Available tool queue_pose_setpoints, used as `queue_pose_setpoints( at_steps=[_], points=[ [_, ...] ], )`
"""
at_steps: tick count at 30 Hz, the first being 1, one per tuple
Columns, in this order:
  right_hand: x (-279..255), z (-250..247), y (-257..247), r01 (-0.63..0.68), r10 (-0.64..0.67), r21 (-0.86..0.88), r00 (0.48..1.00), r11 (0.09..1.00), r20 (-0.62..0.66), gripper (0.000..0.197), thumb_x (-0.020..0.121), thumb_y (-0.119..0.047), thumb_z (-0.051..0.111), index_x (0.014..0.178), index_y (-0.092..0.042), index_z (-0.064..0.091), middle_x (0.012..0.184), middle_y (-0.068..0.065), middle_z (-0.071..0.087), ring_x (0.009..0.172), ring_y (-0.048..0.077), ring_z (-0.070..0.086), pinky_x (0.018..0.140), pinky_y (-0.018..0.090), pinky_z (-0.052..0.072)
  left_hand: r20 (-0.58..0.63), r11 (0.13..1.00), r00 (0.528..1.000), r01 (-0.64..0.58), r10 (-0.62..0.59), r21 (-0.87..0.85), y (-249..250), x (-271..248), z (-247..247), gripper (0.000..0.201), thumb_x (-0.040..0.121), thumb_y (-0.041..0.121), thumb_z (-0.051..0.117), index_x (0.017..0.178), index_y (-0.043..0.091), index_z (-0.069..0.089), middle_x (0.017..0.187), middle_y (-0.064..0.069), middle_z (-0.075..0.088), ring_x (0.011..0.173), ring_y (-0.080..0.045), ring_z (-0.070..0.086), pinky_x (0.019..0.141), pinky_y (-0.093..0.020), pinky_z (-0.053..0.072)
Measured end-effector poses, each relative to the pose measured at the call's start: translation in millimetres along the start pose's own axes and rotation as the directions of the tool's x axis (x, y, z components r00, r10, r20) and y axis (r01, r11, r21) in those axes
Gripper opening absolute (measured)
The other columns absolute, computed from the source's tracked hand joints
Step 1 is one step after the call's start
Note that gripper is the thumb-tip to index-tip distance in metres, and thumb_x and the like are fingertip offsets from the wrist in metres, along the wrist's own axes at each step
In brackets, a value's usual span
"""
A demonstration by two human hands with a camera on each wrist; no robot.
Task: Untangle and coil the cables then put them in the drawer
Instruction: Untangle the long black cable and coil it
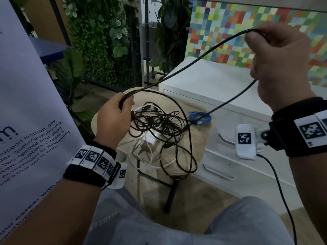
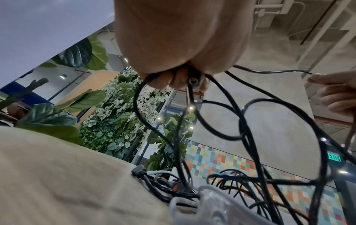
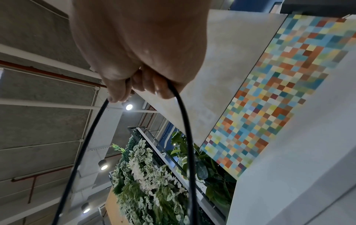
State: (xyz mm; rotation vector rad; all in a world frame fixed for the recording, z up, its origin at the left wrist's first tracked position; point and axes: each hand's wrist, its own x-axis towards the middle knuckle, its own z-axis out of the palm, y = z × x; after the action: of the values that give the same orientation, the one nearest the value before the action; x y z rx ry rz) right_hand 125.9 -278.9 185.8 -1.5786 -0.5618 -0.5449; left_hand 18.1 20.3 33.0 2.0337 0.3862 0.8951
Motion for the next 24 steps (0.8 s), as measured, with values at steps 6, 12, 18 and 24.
queue_pose_setpoints(
  at_steps=[6,12,18,24],
  points=[
    [3,-14,6,-0.053,0.046,-0.087,0.996,0.995,-0.082,0.036,0.080,-0.042,0.084,0.069,-0.026,0.055,0.080,0.031,0.055,0.045,0.022,0.043,0.046,0.030,0.040,-0.080,0.998,0.997,0.007,-0.002,0.056,0,-1,-3,0.038,0.095,0.056,0.052,0.077,0.024,0.056,0.065,0.002,0.056,0.067,-0.020,0.055,0.063,-0.043,0.046],
    [-4,-7,21,-0.371,0.370,0.070,0.929,0.926,0.021,0.040,0.099,-0.052,0.061,0.079,-0.017,0.054,0.058,0.002,0.032,0.045,0.019,0.031,0.047,0.030,0.044,-0.046,0.998,0.997,0.054,-0.054,-0.012,7,1,2,0.041,0.099,0.052,0.053,0.069,0.023,0.055,0.065,0.005,0.056,0.065,-0.014,0.052,0.065,-0.038,0.042],
    [-19,-10,48,-0.517,0.516,-0.023,0.847,0.855,0.127,0.022,0.106,-0.033,0.051,0.094,-0.016,0.058,0.058,-0.003,0.027,0.048,0.016,0.023,0.045,0.028,0.033,-0.077,0.984,0.991,0.099,-0.111,-0.147,11,6,-1,0.041,0.099,0.051,0.049,0.068,0.024,0.049,0.064,0.005,0.048,0.062,-0.016,0.045,0.063,-0.036,0.039],
    [-35,-22,73,-0.531,0.568,-0.212,0.799,0.820,0.198,0.015,0.104,-0.018,0.057,0.097,-0.009,0.066,0.069,0.005,0.037,0.051,0.016,0.031,0.049,0.030,0.028,-0.173,0.994,0.985,-0.028,0.010,-0.103,29,18,-18,0.033,0.106,0.031,0.051,0.080,0.010,0.052,0.064,0.007,0.041,0.054,0.000,0.037,0.055,-0.022,0.030]
  ],
)
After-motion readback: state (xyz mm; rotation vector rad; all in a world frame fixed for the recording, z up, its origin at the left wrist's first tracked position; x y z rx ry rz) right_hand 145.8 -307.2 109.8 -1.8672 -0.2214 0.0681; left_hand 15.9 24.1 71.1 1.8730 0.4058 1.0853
